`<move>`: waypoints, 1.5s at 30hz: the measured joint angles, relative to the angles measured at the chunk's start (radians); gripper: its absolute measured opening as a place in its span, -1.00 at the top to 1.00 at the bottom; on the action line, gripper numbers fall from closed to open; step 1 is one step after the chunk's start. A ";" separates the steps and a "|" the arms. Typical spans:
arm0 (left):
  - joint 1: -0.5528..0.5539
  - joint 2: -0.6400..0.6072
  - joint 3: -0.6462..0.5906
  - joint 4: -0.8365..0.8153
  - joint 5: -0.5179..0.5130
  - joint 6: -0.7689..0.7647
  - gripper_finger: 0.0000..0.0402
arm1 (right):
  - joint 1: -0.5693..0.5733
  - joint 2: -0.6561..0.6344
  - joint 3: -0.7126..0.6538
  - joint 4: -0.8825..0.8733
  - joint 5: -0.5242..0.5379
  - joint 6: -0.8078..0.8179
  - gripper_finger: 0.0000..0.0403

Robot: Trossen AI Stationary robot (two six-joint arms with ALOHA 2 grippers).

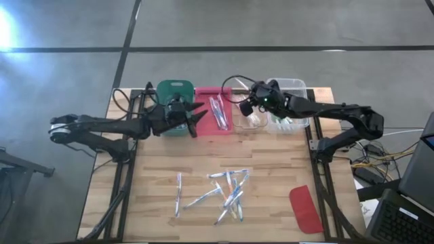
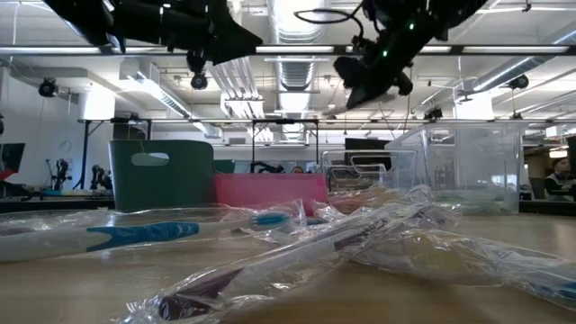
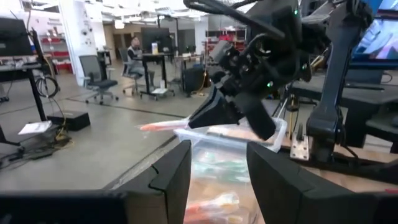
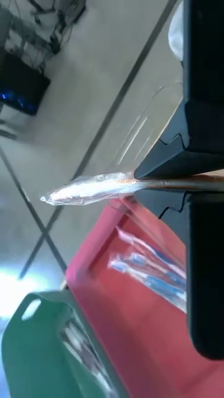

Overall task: Pick & Place Toothbrushes
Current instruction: Put the orange toothbrush into the transparent bin

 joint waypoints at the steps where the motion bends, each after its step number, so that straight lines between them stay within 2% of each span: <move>1: 0.000 0.000 -0.003 -0.002 0.000 -0.003 0.20 | 0.000 0.009 -0.022 0.046 0.010 0.001 0.94; 5: 0.000 0.002 -0.005 -0.004 0.001 -0.005 0.20 | 0.000 0.041 -0.097 0.209 0.017 0.033 0.94; 10: 0.000 0.003 -0.005 -0.005 0.000 -0.005 0.20 | 0.002 0.099 -0.158 0.337 0.089 0.046 0.94; 14: 0.000 0.003 -0.005 -0.007 0.000 -0.005 0.20 | 0.002 0.152 -0.180 0.414 0.101 0.053 0.94; 28: 0.000 0.004 -0.017 -0.018 0.000 0.045 0.20 | 0.003 0.275 -0.170 0.437 0.130 0.052 0.94; 45: 0.000 0.004 -0.017 -0.024 0.000 0.066 0.20 | 0.018 0.208 -0.178 0.309 0.128 0.058 0.94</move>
